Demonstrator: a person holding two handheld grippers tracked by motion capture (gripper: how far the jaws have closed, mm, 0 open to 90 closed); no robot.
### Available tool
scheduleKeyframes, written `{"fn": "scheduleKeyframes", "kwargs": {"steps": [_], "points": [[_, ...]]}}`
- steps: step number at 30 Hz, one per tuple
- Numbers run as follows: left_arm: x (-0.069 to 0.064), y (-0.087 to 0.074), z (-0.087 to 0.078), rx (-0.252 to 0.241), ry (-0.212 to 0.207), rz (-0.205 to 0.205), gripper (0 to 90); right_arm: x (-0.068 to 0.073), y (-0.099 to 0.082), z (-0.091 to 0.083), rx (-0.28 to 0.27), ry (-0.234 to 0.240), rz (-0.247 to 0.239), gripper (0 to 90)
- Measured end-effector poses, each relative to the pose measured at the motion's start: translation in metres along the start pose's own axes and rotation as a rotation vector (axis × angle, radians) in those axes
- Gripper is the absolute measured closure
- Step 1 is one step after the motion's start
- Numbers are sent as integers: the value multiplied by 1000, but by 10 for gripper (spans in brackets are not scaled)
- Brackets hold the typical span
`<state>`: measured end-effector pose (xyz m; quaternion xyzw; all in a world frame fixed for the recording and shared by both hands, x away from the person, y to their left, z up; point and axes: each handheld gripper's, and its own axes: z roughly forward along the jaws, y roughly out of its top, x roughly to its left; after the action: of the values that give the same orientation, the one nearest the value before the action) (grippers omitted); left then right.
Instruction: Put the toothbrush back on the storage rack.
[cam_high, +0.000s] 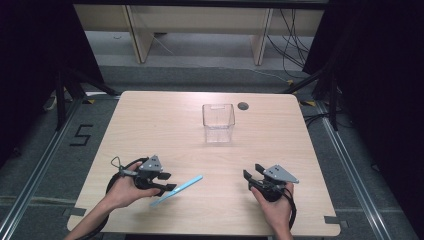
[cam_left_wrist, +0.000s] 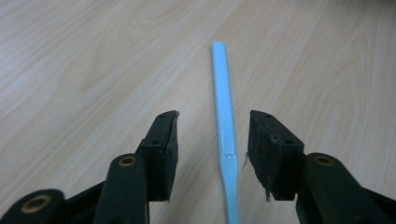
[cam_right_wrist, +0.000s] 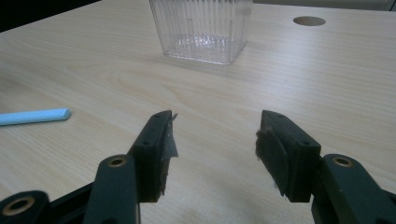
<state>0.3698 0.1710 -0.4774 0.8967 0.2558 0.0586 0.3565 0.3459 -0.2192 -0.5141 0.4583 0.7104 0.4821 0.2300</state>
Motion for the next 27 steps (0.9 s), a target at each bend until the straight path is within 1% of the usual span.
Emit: {"fn": "scheduleKeyframes", "kwargs": {"steps": [1,2,3,4,5,6,7,8,9,10,11,12,13,14,15,16,17,18,19,20,21,22,23,24,25,26,27], "points": [[-1,2,1,11,-6,3,534,0,0,0,0,0,0,456],[-1,2,1,11,-6,3,536,0,0,0,1,0,0,456],[-3,3,4,11,-11,-7,536,0,0,0,1,0,0,456],[-2,7,4,67,-22,43,540,0,0,0,1,0,0,455],[-2,7,4,67,-22,43,543,0,0,0,1,0,0,455],[-4,10,7,85,-27,45,544,0,0,0,2,1,0,455],[-3,12,7,112,-31,72,544,-3,0,2,-17,4,-40,455],[-3,12,7,112,-31,72,545,-3,0,2,-17,4,-40,455],[-4,14,8,128,-33,80,547,-1,0,2,-7,9,-14,455],[-4,15,9,144,-35,84,547,-1,0,2,-7,9,-14,455],[-6,20,12,169,-27,87,555,-3,1,2,-8,6,-36,455],[-6,20,12,169,-27,87,556,-3,1,2,-8,6,-36,455],[-8,24,14,193,-26,91,556,-3,1,2,-6,5,-36,455],[-8,24,14,193,-26,91,556,-3,1,2,-6,5,-36,455],[-10,26,16,192,-26,78,556,-2,1,3,-3,14,-26,454],[-9,29,15,228,-24,105,556,-2,1,2,5,7,-20,454],[-8,34,16,280,-27,134,554,-2,1,2,6,8,-25,454],[-8,34,16,280,-27,134,552,-2,1,2,6,8,-25,454],[-9,36,17,300,-30,130,542,-2,1,3,-6,15,-27,453],[-10,37,19,315,-31,126,534,-2,0,3,-6,26,-19,452],[-10,40,21,349,-29,146,530,-2,1,3,-4,26,-19,451],[-12,41,22,364,-31,131,527,-2,1,2,7,13,-16,450],[-12,42,23,372,-26,134,524,-3,1,2,7,4,-36,449],[-12,42,23,372,-26,134,523,0,1,2,20,11,2,449],[-13,45,25,388,-20,131,523,-1,1,2,17,10,-4,449],[-13,45,25,388,-20,131,523,-1,1,2,17,10,-4,449],[-12,47,26,399,-16,134,523,-1,1,2,13,13,-11,449]]}}
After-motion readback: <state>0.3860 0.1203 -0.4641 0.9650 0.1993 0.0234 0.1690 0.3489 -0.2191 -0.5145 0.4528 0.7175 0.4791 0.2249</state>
